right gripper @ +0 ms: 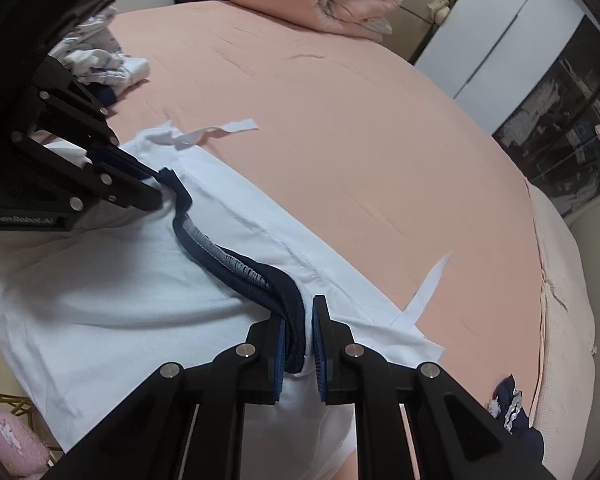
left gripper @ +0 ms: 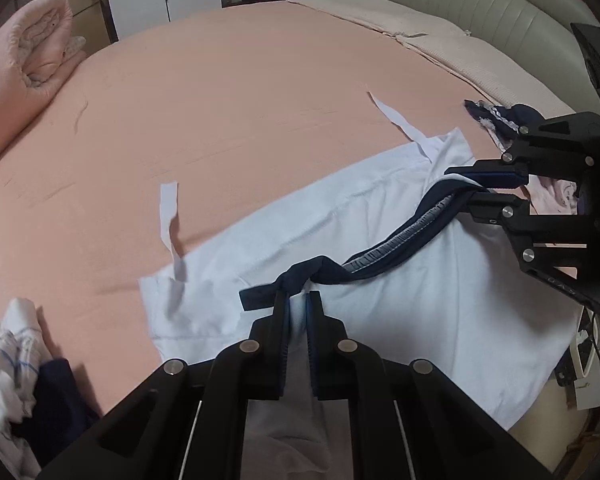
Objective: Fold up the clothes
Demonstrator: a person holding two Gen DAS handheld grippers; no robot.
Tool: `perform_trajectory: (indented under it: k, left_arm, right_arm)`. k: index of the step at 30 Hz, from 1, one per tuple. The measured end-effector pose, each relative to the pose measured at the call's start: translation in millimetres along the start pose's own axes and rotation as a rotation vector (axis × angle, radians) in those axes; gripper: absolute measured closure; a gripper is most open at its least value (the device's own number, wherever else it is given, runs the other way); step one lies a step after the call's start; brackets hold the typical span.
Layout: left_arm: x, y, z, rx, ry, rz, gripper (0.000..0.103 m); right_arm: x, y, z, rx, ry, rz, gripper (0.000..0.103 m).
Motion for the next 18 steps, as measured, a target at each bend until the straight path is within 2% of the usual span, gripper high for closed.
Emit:
perform_trajectory:
  k: [9, 18]
  left_arm:
    - [15.8, -6.3, -20.9, 0.056, 0.022, -0.005, 0.096]
    - [24.5, -23.8, -37.5, 0.115, 0.032, -0.052, 0.096]
  right_arm:
    - [5.9, -7.6, 15.5, -0.028, -0.022, -0.065, 0.091]
    - [16.1, -26.6, 28.9, -0.032, -0.082, -0.135, 0.091]
Point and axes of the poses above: each gripper's, at about its wrist camera, not at the fingertips, and y roughly against the way its jaws point, z to its right, x to its top, the point moved 4 cm from there along -y, roughly the way its jaws point, and after that the axes turned 2 degrees about -y, right-handed, at the moved point
